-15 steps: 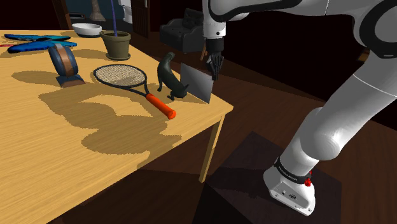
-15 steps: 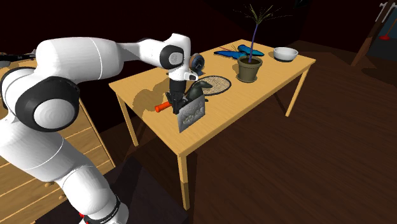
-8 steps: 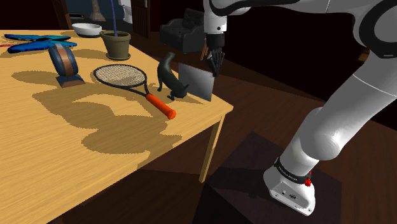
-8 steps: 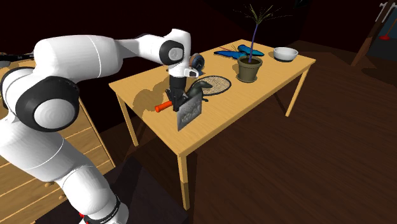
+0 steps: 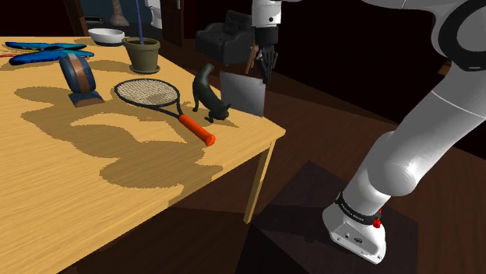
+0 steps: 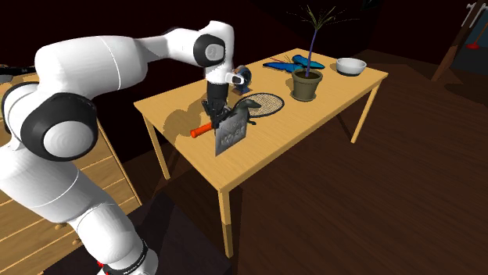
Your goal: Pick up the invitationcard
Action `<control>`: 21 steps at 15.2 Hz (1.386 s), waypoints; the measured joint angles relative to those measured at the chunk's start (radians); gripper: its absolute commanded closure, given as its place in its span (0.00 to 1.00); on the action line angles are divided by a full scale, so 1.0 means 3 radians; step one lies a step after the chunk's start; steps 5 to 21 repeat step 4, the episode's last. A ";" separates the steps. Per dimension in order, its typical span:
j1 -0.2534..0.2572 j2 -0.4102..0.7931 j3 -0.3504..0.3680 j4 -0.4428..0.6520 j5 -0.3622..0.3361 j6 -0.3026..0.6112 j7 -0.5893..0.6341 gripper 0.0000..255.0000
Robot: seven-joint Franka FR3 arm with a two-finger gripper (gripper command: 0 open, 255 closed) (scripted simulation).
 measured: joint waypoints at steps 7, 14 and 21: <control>0.0000 0.0030 0.0001 0.0196 -0.0001 -0.0166 -0.0004 1.00; 0.0000 0.0030 0.0001 0.0196 -0.0001 -0.0166 -0.0004 1.00; 0.0000 0.0030 0.0001 0.0196 -0.0001 -0.0166 -0.0004 1.00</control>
